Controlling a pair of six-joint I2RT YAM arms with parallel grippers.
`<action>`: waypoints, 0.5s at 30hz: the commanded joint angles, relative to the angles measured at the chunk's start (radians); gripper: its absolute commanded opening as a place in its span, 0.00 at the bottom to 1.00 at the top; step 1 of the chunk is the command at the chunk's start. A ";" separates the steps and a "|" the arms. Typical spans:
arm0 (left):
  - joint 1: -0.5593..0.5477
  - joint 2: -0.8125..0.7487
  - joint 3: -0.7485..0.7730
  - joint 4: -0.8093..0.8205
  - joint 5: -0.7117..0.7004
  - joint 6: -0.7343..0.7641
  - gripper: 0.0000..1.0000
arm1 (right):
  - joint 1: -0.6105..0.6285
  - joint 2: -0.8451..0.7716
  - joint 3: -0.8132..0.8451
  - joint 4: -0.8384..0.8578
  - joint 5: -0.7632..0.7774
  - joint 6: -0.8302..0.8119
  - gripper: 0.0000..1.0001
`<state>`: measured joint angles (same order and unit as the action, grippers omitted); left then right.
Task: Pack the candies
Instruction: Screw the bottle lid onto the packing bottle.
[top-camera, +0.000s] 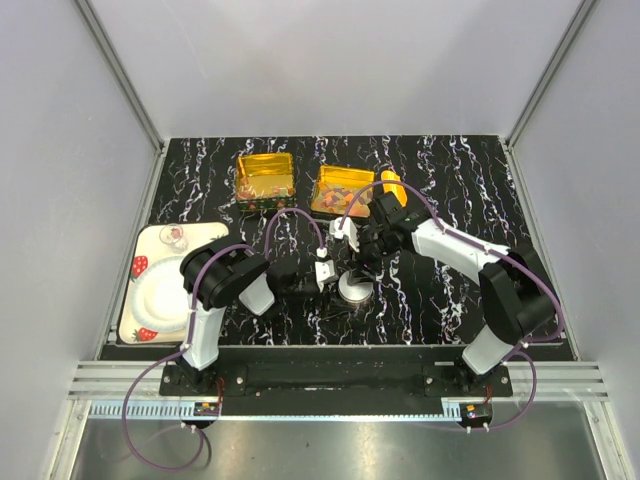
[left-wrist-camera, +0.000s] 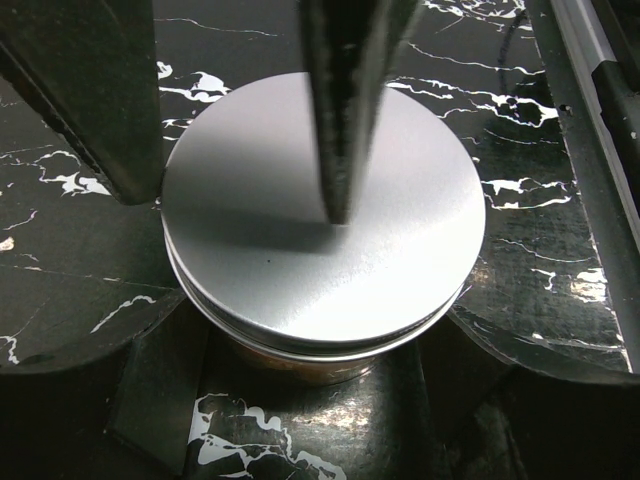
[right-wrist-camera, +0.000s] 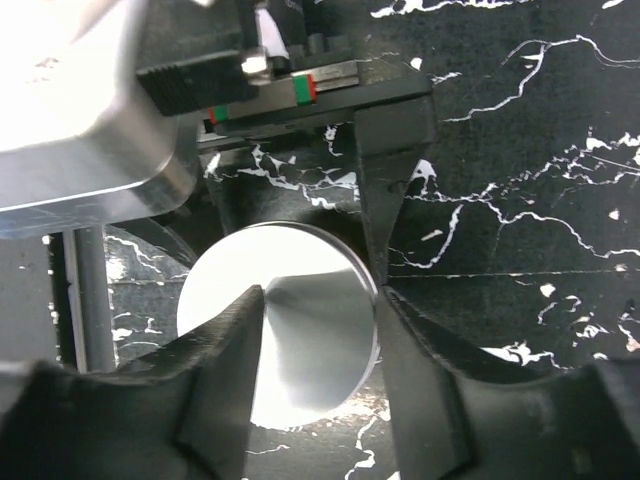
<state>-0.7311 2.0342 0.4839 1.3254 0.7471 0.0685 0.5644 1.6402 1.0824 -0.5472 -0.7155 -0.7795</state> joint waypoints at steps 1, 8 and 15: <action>0.006 0.014 0.013 0.340 -0.008 -0.010 0.59 | 0.012 -0.017 -0.010 -0.013 0.024 -0.035 0.50; 0.006 0.012 0.015 0.340 -0.014 -0.015 0.59 | 0.011 -0.074 -0.070 -0.023 0.099 -0.072 0.35; 0.006 0.015 0.015 0.340 -0.032 -0.018 0.58 | 0.011 -0.117 -0.130 -0.046 0.185 -0.110 0.34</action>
<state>-0.7368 2.0342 0.4843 1.3251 0.7532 0.0685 0.5659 1.5547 1.0042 -0.5022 -0.6193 -0.8513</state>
